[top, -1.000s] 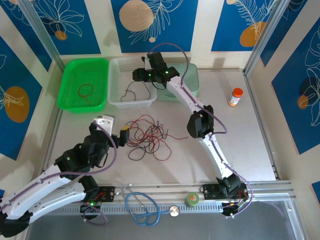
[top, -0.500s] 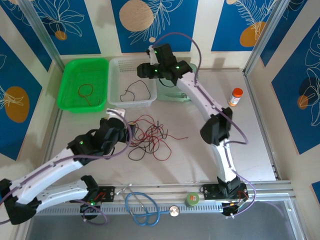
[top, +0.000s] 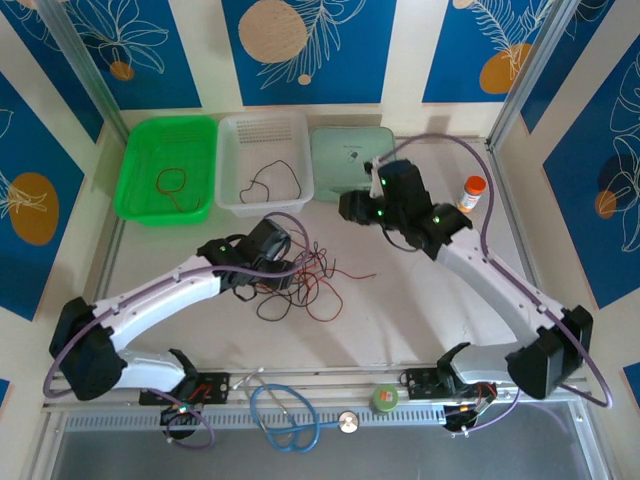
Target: Untangle the cables
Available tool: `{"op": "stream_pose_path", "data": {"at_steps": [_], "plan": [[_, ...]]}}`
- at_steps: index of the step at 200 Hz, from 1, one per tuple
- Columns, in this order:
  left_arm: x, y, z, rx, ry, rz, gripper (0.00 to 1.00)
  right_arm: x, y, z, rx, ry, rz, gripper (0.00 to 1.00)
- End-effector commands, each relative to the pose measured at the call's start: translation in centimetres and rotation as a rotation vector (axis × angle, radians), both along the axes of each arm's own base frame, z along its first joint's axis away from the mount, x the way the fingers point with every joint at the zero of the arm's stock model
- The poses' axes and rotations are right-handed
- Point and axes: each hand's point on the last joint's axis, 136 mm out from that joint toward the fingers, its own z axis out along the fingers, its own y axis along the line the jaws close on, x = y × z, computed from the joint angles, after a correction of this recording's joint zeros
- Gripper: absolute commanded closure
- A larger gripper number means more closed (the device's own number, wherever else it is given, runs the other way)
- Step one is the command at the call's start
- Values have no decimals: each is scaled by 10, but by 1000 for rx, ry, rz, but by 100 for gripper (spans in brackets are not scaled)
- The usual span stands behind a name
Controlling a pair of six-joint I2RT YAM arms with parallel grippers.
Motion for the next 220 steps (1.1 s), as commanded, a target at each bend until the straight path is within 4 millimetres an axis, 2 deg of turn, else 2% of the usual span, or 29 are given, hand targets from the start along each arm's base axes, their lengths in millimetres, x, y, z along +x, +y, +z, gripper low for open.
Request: {"op": "stream_pose_path", "data": {"at_steps": [1, 32, 74, 97, 132, 145, 163, 189, 206, 220], "plan": [[9, -27, 4, -30, -8, -145, 29, -19, -15, -18, 18, 46, -62, 53], [13, -37, -13, 43, 30, -252, 29, -43, -42, -39, -9, 84, -122, 54], [27, -23, -33, 217, 40, -258, 29, -60, -69, -38, -5, 73, -184, 55], [33, -24, -41, 257, 34, -277, 31, -66, -79, -38, -1, 72, -206, 56], [32, -30, -54, 265, 77, -301, 49, -72, -87, -38, 6, 74, -227, 57], [31, -32, -52, 250, 79, -302, 69, -73, -90, -38, 6, 73, -236, 57], [31, -32, -44, 239, 60, -295, 100, -73, -93, -36, 9, 70, -242, 58], [34, -30, -16, 205, -4, -274, 100, -75, -92, -33, 26, 71, -238, 58], [36, -33, 19, 134, -76, -253, 100, -76, -87, -35, 47, 87, -228, 59], [36, -35, 56, 54, -150, -233, 100, -77, -80, -40, 73, 112, -213, 59]]}}
